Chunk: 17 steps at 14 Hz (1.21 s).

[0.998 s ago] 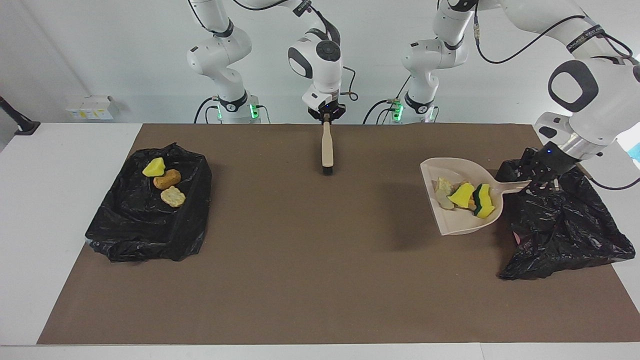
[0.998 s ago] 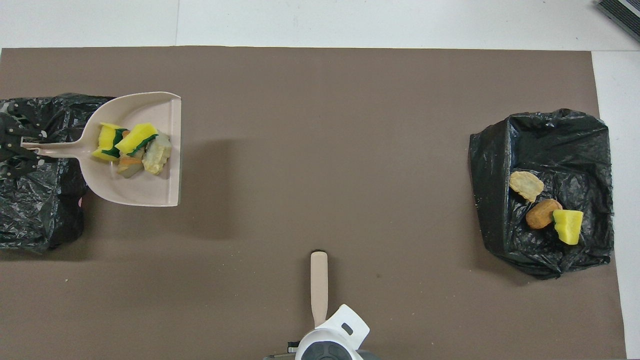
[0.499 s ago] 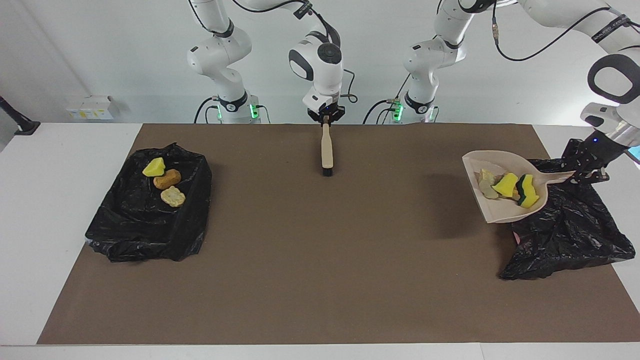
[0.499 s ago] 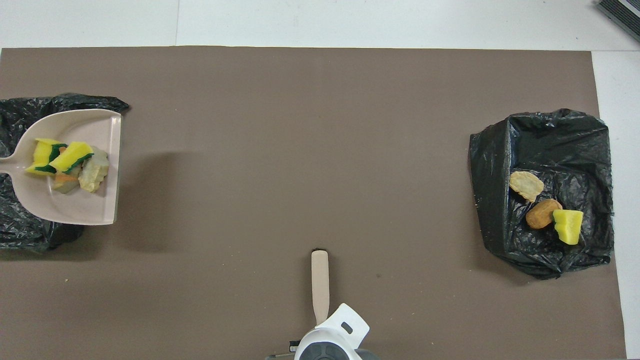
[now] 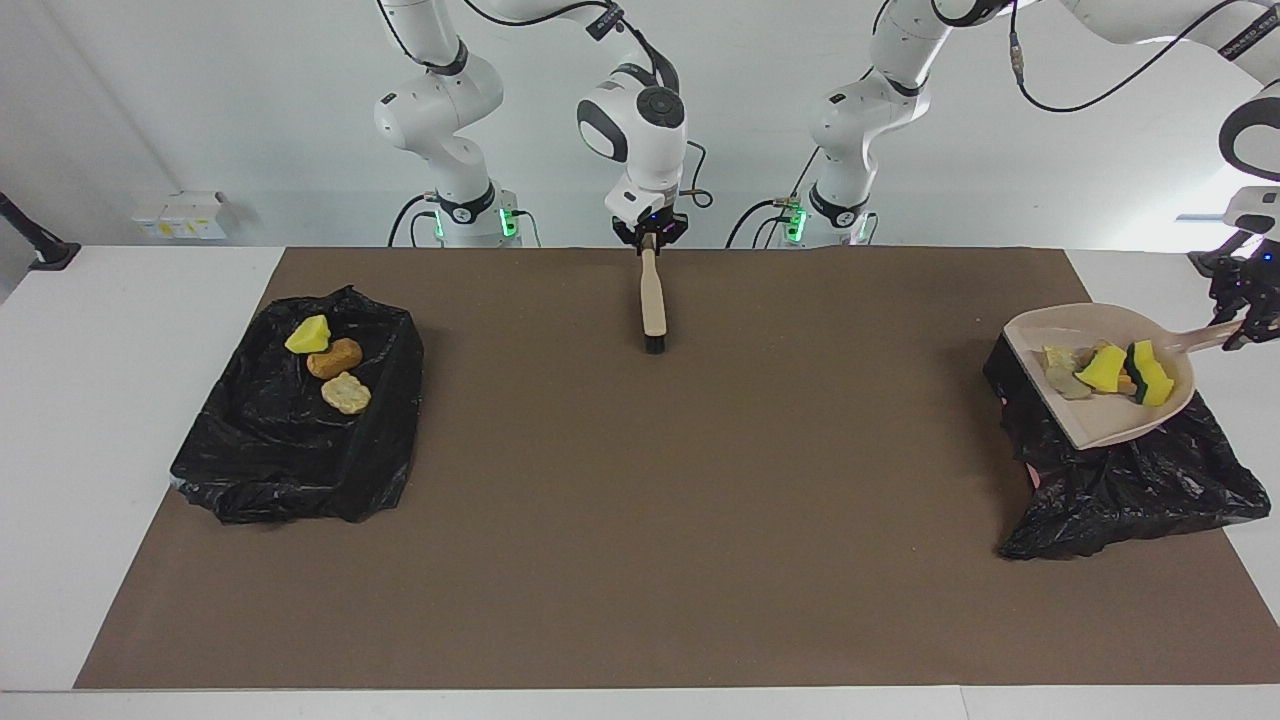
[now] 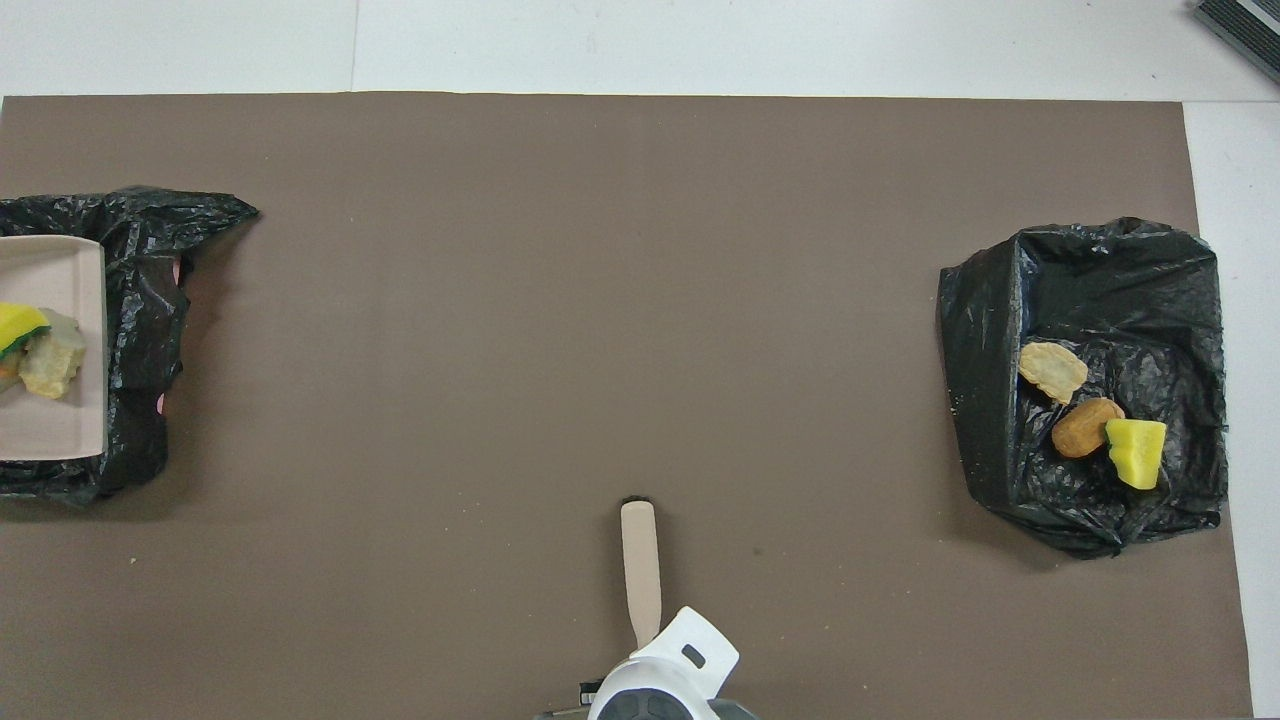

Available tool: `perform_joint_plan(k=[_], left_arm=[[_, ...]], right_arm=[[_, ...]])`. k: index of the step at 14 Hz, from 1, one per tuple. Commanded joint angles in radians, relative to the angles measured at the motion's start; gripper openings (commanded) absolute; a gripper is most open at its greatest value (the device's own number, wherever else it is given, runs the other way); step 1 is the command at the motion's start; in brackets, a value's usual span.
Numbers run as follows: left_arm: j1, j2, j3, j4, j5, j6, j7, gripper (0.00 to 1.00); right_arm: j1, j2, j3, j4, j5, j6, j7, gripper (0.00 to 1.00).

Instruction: Sweep and dump trash in bin

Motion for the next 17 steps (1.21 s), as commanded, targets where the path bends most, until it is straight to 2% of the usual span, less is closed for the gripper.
perform_joint_plan(k=[1, 4, 7, 9, 12, 17], left_arm=[[-0.002, 0.015, -0.002, 0.019, 0.114, 0.056, -0.080, 0.00], [-0.036, 0.012, -0.005, 0.013, 0.361, 0.062, -0.277, 0.00], [-0.066, 0.006, -0.003, 0.002, 0.469, 0.062, -0.348, 0.00], [-0.098, -0.004, -0.003, -0.014, 0.562, 0.064, -0.416, 0.00], [-0.130, -0.042, -0.003, -0.014, 0.616, 0.044, -0.491, 0.00], [-0.190, -0.047, -0.003, -0.007, 0.818, -0.013, -0.591, 0.00]], right_arm=[[-0.016, 0.004, -0.001, 0.046, -0.013, 0.005, -0.015, 1.00], [-0.060, 0.004, -0.006, 0.109, -0.013, 0.002, -0.062, 1.00], [-0.103, -0.012, -0.012, 0.164, -0.013, -0.028, -0.110, 1.00], [-0.145, -0.024, -0.014, 0.234, -0.023, -0.128, -0.142, 1.00], [-0.212, -0.035, -0.012, 0.331, -0.072, -0.257, -0.173, 1.00], [-0.312, -0.058, -0.014, 0.399, -0.077, -0.303, -0.217, 1.00]])
